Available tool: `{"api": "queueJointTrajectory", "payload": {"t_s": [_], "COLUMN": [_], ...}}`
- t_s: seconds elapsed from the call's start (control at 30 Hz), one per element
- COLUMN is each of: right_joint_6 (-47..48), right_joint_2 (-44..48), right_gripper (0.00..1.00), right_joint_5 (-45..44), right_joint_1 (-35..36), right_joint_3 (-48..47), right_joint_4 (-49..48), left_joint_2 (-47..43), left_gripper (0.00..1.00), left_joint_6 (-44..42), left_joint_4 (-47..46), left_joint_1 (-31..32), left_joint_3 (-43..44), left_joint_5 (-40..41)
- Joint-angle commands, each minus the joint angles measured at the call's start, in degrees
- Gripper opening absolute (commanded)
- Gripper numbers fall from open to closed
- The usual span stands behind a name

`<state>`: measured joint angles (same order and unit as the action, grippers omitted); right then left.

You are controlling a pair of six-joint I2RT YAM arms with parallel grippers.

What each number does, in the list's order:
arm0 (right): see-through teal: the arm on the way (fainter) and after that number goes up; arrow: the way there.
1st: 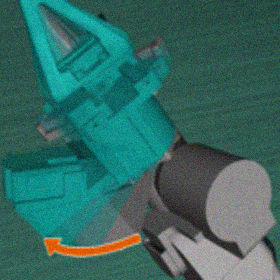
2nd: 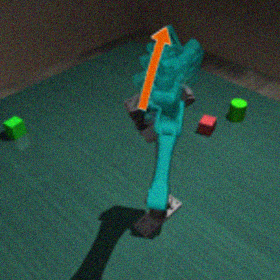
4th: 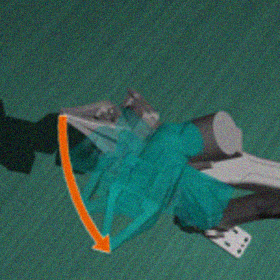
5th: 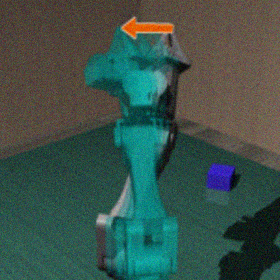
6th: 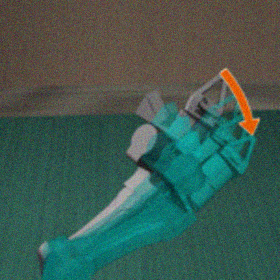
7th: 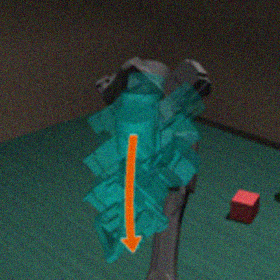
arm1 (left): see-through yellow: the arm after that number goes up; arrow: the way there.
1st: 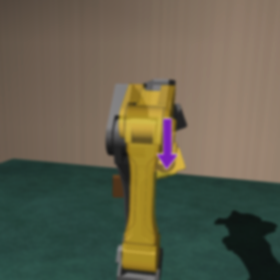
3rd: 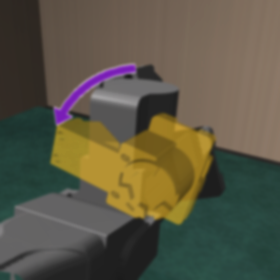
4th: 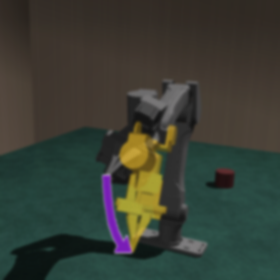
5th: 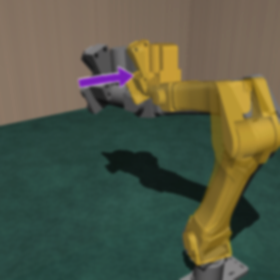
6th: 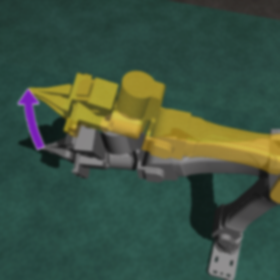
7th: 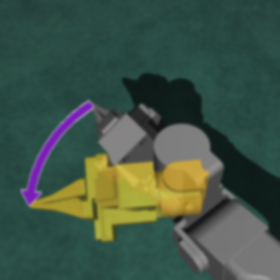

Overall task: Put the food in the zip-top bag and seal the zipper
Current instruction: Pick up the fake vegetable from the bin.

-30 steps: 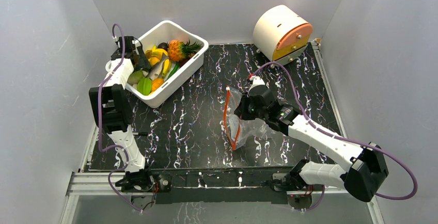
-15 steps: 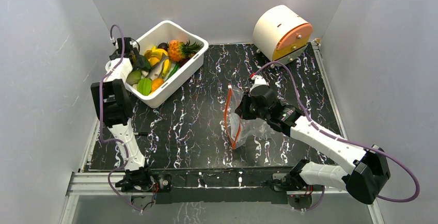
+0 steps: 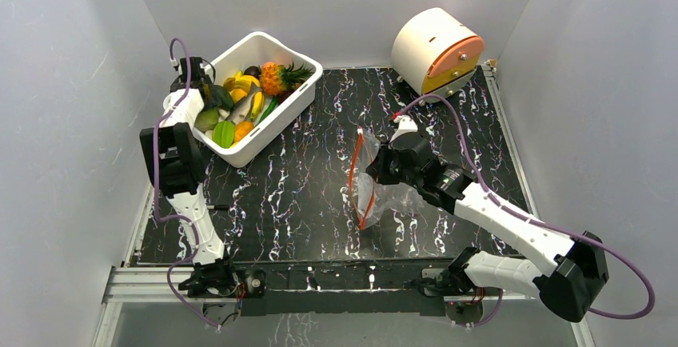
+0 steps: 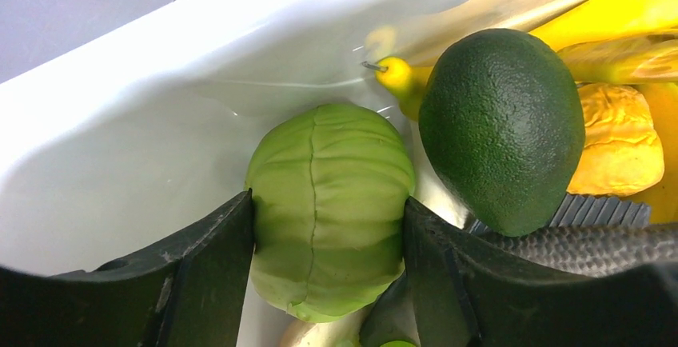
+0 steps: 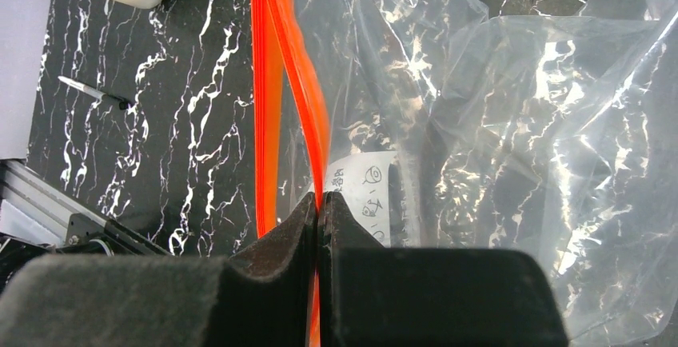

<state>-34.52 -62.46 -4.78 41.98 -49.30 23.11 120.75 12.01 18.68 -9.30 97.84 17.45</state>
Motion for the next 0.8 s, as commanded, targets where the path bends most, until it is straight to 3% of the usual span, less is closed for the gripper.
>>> {"api": "queueJointTrajectory", "payload": {"t_s": [0.0, 0.3, 0.77], "right_joint_6": [0.11, -1.36, -5.36], "right_joint_2": [2.78, 4.2, 4.56], "right_gripper": [0.0, 0.0, 0.0], "right_joint_5": [-1.29, -0.45, 0.09], "right_joint_1": [-0.15, -0.2, -0.16], "right_joint_3": [-0.83, -0.13, -1.16], "right_joint_4": [-1.03, -1.11, 0.15], "left_joint_2": [-3.51, -10.69, -23.44], "left_gripper": [0.5, 0.38, 0.36], "left_joint_6": [1.51, 3.0, 6.8], "left_joint_4": [3.31, 1.33, -0.52], "left_joint_1": [0.03, 0.23, 0.82], "left_joint_3": [0.5, -4.9, -11.27], "left_joint_5": [-4.59, -8.07, -16.13]}}
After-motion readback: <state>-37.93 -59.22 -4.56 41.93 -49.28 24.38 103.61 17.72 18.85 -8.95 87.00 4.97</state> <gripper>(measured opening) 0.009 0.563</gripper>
